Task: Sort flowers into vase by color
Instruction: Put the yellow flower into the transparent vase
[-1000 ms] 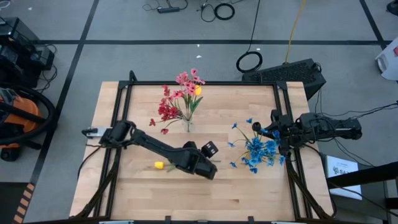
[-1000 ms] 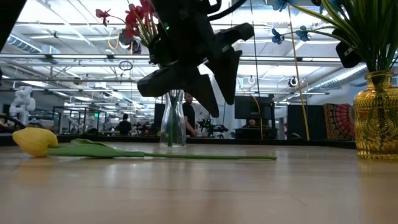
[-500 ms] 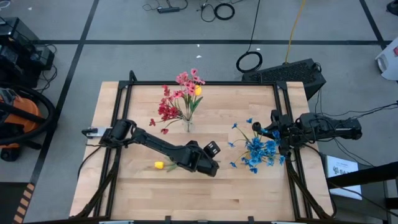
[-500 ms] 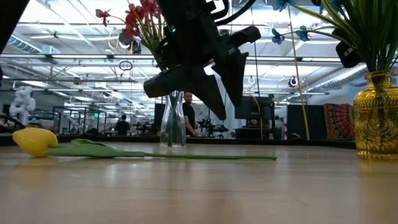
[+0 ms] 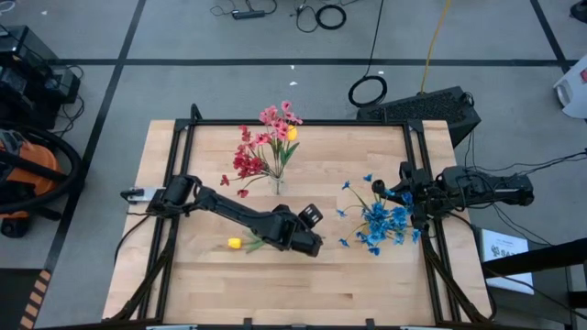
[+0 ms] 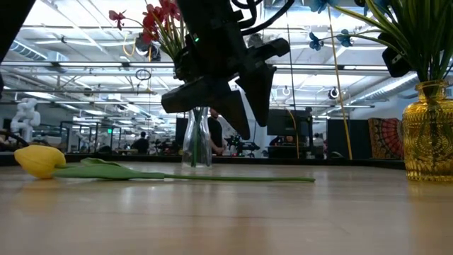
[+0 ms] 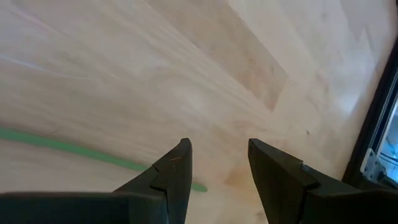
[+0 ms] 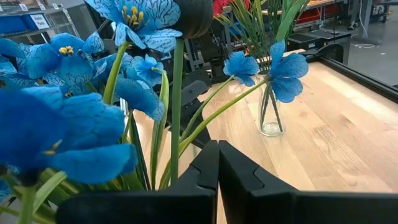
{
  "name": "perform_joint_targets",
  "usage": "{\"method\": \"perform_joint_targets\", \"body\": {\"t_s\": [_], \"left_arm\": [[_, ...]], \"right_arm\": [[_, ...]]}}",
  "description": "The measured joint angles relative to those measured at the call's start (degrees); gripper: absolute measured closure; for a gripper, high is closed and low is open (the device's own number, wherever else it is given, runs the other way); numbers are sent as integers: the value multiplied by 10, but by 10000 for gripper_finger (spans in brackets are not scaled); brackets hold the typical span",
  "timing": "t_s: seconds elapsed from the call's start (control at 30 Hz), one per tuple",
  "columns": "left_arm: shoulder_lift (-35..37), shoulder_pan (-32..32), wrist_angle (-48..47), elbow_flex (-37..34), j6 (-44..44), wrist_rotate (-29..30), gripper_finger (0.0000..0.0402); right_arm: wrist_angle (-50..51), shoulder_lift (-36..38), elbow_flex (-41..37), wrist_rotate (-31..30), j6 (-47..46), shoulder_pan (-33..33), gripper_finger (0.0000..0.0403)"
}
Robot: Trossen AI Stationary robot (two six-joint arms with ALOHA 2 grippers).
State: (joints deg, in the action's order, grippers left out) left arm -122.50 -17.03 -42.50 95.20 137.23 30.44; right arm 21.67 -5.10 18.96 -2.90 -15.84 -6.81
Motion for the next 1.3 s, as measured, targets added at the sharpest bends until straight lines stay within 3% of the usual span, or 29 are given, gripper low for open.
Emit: {"method": "perform_joint_targets", "body": {"t_s": [0.4, 0.57, 0.7, 0.97, 1.3], "left_arm": [[0, 23, 30, 0, 39, -5, 240], [0, 44, 58, 0, 54, -88, 240], [0, 49, 10, 0, 111, -168, 240], [0, 42, -102, 0, 183, -227, 240], [0, 45, -156, 0, 236, -336, 240]], "right_arm": [[0, 0, 0, 0, 0, 0, 403], [0, 0, 0, 0, 0, 0, 403], [0, 0, 0, 0, 0, 0, 403], [0, 0, 0, 0, 0, 0, 403], [0, 0, 0, 0, 0, 0, 403]]}}
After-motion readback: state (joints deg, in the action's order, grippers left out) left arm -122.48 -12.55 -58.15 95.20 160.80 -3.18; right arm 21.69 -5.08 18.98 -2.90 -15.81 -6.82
